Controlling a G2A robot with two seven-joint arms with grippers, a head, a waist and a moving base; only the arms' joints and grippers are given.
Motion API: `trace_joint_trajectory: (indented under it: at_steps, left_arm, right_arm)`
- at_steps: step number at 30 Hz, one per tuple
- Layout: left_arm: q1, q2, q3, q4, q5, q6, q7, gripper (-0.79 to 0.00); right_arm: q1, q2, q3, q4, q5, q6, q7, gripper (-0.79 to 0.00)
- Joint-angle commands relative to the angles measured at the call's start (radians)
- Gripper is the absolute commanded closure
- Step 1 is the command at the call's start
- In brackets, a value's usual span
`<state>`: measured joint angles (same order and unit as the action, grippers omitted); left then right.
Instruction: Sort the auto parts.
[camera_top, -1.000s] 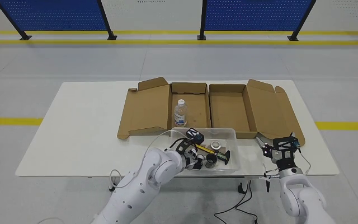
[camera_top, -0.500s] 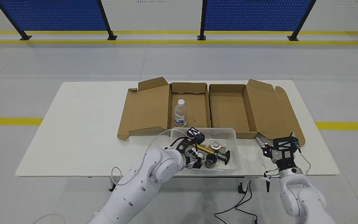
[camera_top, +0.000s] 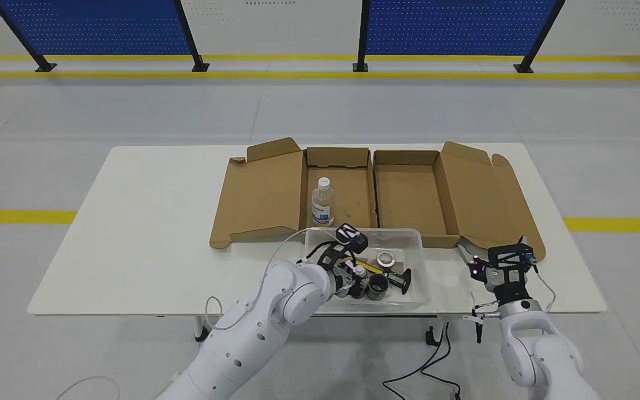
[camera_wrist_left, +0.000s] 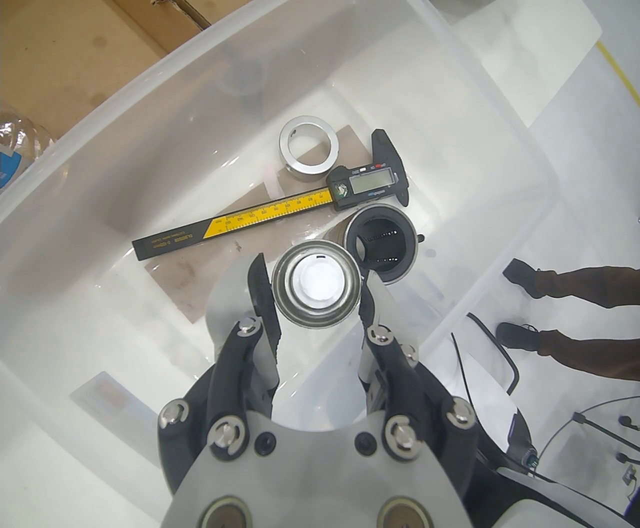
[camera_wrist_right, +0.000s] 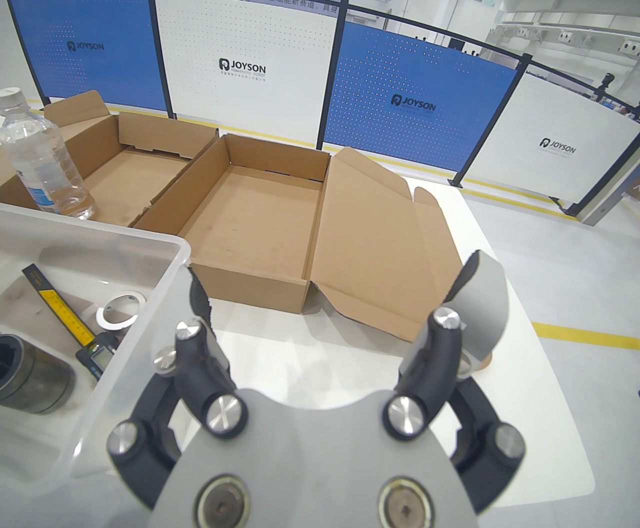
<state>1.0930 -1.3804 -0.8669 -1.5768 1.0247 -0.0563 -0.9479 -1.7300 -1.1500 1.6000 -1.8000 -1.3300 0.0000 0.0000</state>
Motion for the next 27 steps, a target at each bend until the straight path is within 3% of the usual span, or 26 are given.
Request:
trace_joint_trajectory:
  at_steps: [1,20,27]
  left_arm:
    - [0.002,0.0,0.004,-0.002,0.008,0.001,0.003,-0.357]
    - [-0.016,-0.01,0.043,0.03,0.018,-0.002,-0.001,-0.329]
    - [-0.019,-0.011,0.043,0.034,0.026,-0.002,0.008,-0.166]
  right_arm:
    - [0.0,0.0,0.0,0.0,0.0,0.0,0.0,-0.785]
    - [0.0,0.0,0.0,0.0,0.0,0.0,0.0,-0.785]
    - [0.0,0.0,0.0,0.0,0.0,0.0,0.0,-0.785]
